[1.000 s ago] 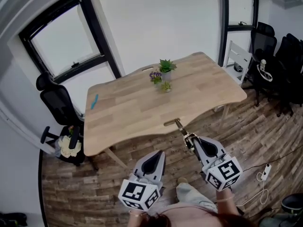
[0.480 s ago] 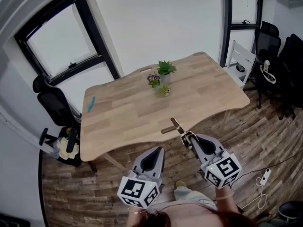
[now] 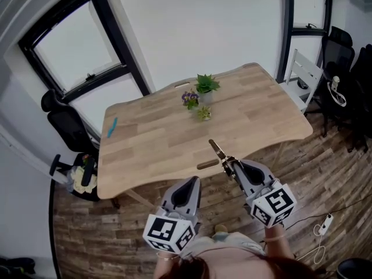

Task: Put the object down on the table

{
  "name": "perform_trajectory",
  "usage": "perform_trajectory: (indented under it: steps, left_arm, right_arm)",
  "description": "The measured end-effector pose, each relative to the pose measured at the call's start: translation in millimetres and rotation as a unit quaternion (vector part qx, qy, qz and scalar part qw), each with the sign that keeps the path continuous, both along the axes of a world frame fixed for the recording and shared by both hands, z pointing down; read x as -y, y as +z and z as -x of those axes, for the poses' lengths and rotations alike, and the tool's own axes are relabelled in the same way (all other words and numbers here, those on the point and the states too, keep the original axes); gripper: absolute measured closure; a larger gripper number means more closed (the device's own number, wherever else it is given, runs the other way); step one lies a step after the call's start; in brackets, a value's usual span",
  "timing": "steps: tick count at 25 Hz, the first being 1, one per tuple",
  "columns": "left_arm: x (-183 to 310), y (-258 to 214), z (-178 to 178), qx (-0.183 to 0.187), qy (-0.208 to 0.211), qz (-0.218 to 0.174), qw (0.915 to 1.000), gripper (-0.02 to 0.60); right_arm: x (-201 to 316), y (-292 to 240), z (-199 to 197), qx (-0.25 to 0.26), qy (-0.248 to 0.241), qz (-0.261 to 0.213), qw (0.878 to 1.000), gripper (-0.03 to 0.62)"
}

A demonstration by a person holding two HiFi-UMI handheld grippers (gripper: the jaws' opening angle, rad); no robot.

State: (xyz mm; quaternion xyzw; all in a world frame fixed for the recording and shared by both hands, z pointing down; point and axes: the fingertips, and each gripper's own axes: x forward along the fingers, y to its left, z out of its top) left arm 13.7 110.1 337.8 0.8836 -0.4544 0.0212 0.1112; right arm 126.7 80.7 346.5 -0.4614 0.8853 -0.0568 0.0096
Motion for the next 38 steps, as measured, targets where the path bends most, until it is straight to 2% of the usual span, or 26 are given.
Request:
perform_trajectory:
  steps: [11,25,38]
  left_arm:
    - [29,15,1,-0.001,-0.016,0.022,0.9996,0.578]
    - [96,16,13,-0.012,-0.003,0.019,0.9997,0.578]
    - [157,21,28,-0.013,0.016,0.02,0.9996,0.578]
  right_arm:
    - [39,19,9,-0.022,-0.024,0.013,0.999,0.592]
    - [94,41,18,-0.048,-0.006,0.033,0.998,0.592]
    - [146,70,38,-0.083,-0.009,0.057,0.995,0.592]
